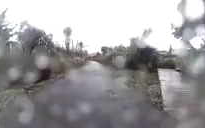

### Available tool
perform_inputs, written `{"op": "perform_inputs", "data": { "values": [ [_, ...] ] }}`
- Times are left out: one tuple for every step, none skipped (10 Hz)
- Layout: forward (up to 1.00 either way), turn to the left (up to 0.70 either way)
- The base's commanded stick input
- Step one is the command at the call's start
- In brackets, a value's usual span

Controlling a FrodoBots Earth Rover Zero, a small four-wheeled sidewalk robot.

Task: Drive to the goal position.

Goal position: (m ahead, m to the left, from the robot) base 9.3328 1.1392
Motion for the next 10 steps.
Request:
{"op": "perform_inputs", "data": {
  "values": [
    [1.00, 0.00],
    [1.00, 0.00],
    [1.00, 0.00],
    [1.00, 0.00],
    [1.00, 0.00],
    [1.00, 0.00],
    [1.00, 0.00],
    [1.00, 0.00],
    [1.00, 0.00],
    [1.00, 0.00]
  ]
}}
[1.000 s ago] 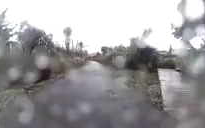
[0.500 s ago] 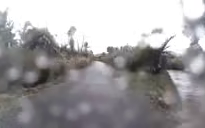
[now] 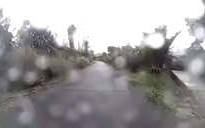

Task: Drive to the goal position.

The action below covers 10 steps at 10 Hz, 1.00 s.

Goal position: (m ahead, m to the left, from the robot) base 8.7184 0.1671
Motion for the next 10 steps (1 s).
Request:
{"op": "perform_inputs", "data": {
  "values": [
    [1.00, 0.00],
    [1.00, 0.00],
    [1.00, 0.00],
    [1.00, 0.00],
    [1.00, 0.00],
    [1.00, 0.00],
    [1.00, 0.00],
    [1.00, 0.00],
    [1.00, 0.00],
    [1.00, 0.00]
  ]
}}
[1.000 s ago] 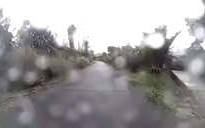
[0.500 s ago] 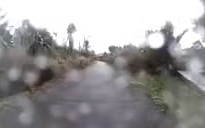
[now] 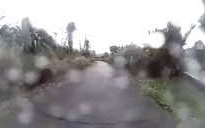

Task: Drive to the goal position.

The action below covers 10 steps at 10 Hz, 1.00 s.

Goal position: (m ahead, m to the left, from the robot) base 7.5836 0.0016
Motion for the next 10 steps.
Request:
{"op": "perform_inputs", "data": {
  "values": [
    [1.00, 0.00],
    [1.00, 0.00],
    [1.00, 0.00],
    [1.00, 0.00],
    [1.00, 0.00],
    [1.00, 0.00],
    [1.00, 0.00],
    [1.00, 0.00],
    [1.00, 0.00],
    [1.00, 0.00]
  ]
}}
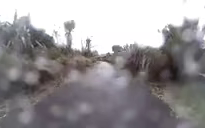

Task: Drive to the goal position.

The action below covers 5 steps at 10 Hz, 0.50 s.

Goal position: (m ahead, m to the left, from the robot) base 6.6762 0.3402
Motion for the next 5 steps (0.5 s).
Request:
{"op": "perform_inputs", "data": {
  "values": [
    [1.00, 0.00],
    [1.00, 0.00],
    [1.00, 0.00],
    [1.00, 0.00],
    [1.00, 0.00]
  ]
}}
